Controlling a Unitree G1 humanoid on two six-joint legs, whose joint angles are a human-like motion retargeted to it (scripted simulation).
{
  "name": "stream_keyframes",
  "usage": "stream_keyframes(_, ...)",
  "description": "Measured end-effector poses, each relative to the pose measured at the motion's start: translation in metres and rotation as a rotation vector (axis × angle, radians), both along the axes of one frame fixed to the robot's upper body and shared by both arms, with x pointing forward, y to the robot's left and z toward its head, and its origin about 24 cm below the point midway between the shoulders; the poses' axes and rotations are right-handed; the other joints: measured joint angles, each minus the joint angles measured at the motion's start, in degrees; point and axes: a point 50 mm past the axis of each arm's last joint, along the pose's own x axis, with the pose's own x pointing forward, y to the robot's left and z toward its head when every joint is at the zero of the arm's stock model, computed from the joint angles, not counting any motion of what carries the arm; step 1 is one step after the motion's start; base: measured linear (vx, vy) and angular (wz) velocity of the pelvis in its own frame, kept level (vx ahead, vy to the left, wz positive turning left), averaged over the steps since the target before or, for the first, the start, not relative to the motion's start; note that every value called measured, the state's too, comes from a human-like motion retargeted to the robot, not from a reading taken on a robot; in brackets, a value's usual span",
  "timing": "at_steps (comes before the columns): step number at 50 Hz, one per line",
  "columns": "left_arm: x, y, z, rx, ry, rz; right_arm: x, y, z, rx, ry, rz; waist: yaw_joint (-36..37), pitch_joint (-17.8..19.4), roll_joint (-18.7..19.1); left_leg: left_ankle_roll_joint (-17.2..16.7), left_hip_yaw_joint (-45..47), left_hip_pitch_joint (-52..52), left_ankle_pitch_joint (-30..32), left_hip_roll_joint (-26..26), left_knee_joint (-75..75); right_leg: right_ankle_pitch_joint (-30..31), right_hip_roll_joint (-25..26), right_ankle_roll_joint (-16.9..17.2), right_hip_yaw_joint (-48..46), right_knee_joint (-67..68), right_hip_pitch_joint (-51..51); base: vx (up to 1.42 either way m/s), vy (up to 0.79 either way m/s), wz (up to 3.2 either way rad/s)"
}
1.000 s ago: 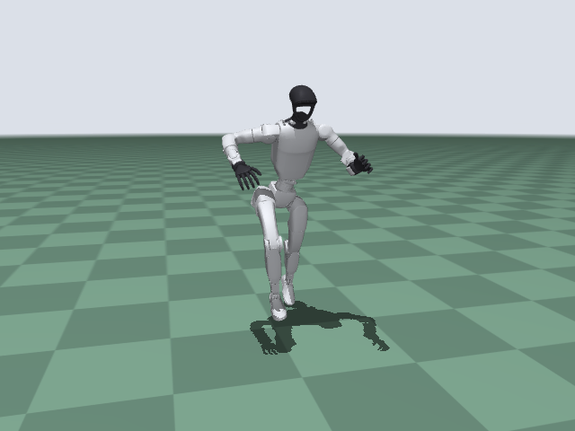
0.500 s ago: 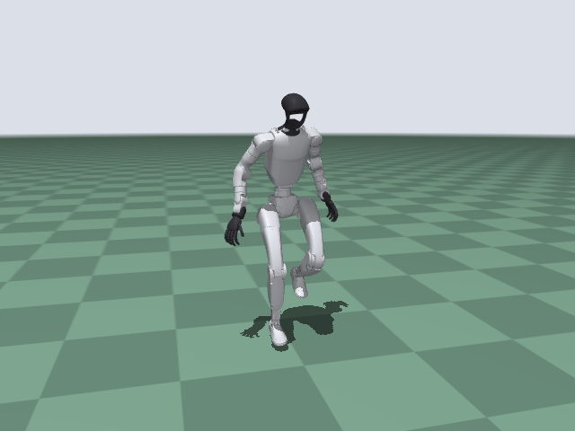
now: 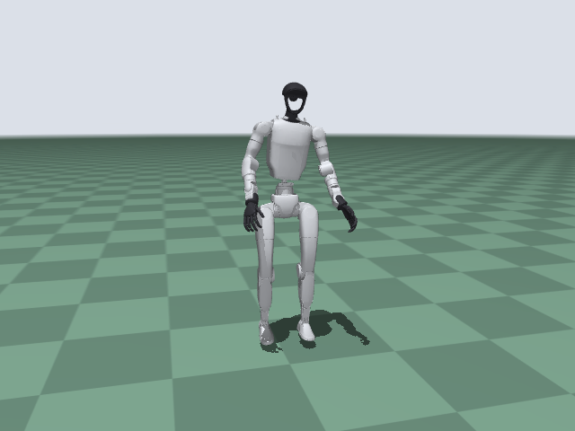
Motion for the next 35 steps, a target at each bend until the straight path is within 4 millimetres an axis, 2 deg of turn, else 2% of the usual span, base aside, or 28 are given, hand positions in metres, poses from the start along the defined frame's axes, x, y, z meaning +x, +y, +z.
stream_keyframes(3,0.016,-0.008,0.004,0.038,0.033,-0.121,-0.030,0.001,-0.023,-0.059,0.181,0.067,-0.5,-1.5,0.5,-0.3,0.2,1.1,-0.4,-0.3,-1.0,0.3,0.0,0.5,0.9,-1.2,0.8,0.14,0.00,-0.05)
stream_keyframes(5,0.025,-0.013,0.007,0.070,0.044,-0.200,-0.048,-0.002,-0.031,-0.074,0.251,0.079,-0.7,-2.2,1.0,-0.4,0.3,2.0,-0.7,-0.5,-1.8,0.2,-0.2,1.0,1.0,-2.3,1.8,0.13,-0.01,-0.05)
stream_keyframes(8,0.034,-0.021,0.012,0.086,0.019,-0.262,-0.068,-0.010,-0.034,-0.047,0.282,0.011,-1.1,-3.0,2.2,-0.5,0.6,3.1,-0.9,-0.4,-3.0,0.4,-0.2,1.6,0.9,-4.5,3.4,0.10,-0.01,-0.09)
stream_keyframes(12,0.035,-0.031,0.015,0.002,-0.062,-0.219,-0.084,-0.023,-0.033,-0.016,0.279,-0.095,-2.6,-3.9,4.0,-0.3,1.1,4.0,-1.0,-0.3,-3.9,1.3,0.0,1.7,1.3,-6.6,4.6,0.08,-0.02,-0.10)
stream_keyframes(15,0.026,-0.037,0.012,-0.079,-0.100,-0.151,-0.094,-0.030,-0.033,-0.005,0.288,-0.164,-3.5,-4.5,4.4,0.7,1.9,3.9,-1.4,-0.7,-4.0,1.1,-0.3,3.1,2.0,-5.4,3.5,0.07,-0.03,-0.19)
stream_keyframes(18,0.008,-0.047,-0.001,-0.163,-0.071,-0.140,-0.107,-0.039,-0.034,-0.011,0.302,-0.220,-4.7,-4.4,5.7,0.1,2.3,4.3,-1.6,-0.7,-3.7,2.3,-0.2,3.3,2.6,-10.4,6.5,0.06,-0.02,-0.15)
stream_keyframes(25,-0.037,-0.057,-0.030,-0.119,0.114,-0.292,-0.137,-0.049,-0.036,-0.017,0.374,-0.277,-4.0,-5.5,6.9,0.1,5.3,3.6,-2.0,-0.6,-3.6,3.2,-0.1,4.4,5.8,-13.3,6.4,0.03,-0.02,-0.37)
stream_keyframes(30,-0.063,-0.056,-0.043,-0.102,0.203,-0.273,-0.137,-0.056,-0.034,-0.031,0.361,-0.278,-5.2,-4.7,8.0,0.1,6.5,3.7,-2.0,-0.2,-3.8,3.5,0.4,4.4,7.0,-13.1,5.7,0.00,-0.03,-0.24)
stream_keyframes(32,-0.069,-0.052,-0.046,-0.081,0.246,-0.267,-0.135,-0.057,-0.033,-0.018,0.349,-0.296,-5.4,-4.8,7.9,0.7,6.8,3.2,-2.1,-0.3,-3.7,2.8,0.4,5.0,7.4,-10.2,3.7,0.00,-0.01,-0.09)
stream_keyframes(35,-0.077,-0.050,-0.051,-0.079,0.304,-0.304,-0.135,-0.058,-0.030,-0.001,0.321,-0.316,-6.3,-4.6,8.4,0.2,6.6,3.3,-2.0,-0.2,-3.6,3.4,0.3,4.7,7.3,-13.0,5.4,0.00,0.00,0.00)
